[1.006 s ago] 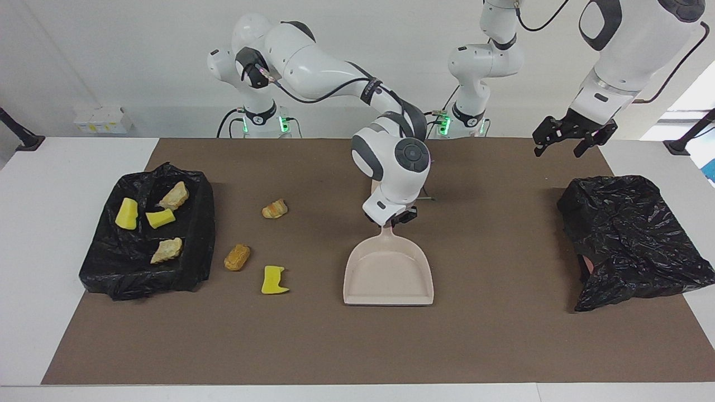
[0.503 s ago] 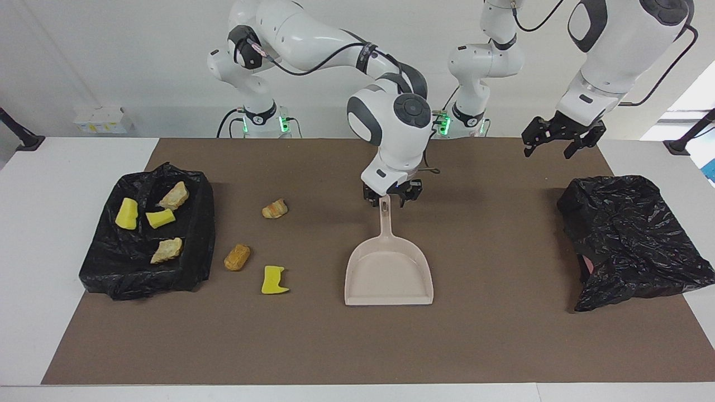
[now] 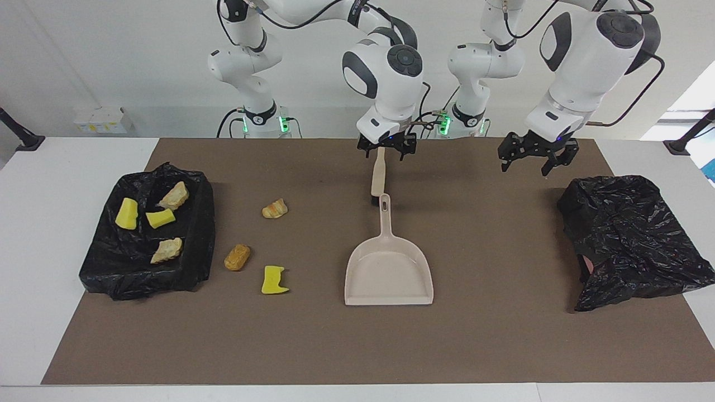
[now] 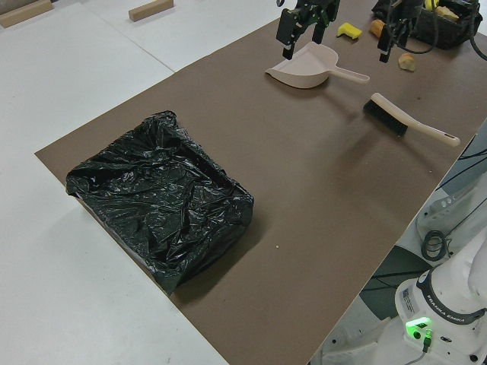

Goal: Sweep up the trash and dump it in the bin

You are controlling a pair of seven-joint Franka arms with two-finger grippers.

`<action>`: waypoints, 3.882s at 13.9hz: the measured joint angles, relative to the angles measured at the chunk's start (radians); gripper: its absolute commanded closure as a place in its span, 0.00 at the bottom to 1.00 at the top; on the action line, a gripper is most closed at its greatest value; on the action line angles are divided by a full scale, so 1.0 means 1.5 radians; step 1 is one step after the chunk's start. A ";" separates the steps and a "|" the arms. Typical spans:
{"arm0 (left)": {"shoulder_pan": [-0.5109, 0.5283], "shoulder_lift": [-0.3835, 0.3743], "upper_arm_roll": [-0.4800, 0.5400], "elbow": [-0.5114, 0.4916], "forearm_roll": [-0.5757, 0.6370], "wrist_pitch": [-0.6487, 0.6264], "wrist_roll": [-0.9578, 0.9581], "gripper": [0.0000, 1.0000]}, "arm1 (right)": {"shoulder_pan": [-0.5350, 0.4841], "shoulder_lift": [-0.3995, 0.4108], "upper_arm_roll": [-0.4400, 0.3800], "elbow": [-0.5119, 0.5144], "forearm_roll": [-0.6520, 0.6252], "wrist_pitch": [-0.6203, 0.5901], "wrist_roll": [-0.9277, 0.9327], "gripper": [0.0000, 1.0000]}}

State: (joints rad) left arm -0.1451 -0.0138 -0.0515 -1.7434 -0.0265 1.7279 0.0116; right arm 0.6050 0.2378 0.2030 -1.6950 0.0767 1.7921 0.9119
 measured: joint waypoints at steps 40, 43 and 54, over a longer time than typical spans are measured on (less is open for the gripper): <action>-0.263 0.189 0.020 -0.040 0.000 0.207 -0.085 1.00 | -0.148 -0.373 -0.011 -0.532 -0.007 0.025 0.047 1.00; -0.242 0.185 0.020 -0.040 0.000 0.182 0.135 1.00 | -0.209 -0.373 -0.011 -0.542 -0.019 0.017 -0.034 1.00; -0.270 0.145 0.009 -0.114 0.032 0.188 0.518 1.00 | -0.254 -0.238 -0.001 -0.488 0.016 0.111 -0.142 1.00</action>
State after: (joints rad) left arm -0.5498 0.2043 -0.0375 -1.9145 0.0213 2.0091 0.7890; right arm 0.2242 -0.1192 0.2020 -2.4277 0.1013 1.9581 0.6990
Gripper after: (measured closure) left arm 0.683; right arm 0.731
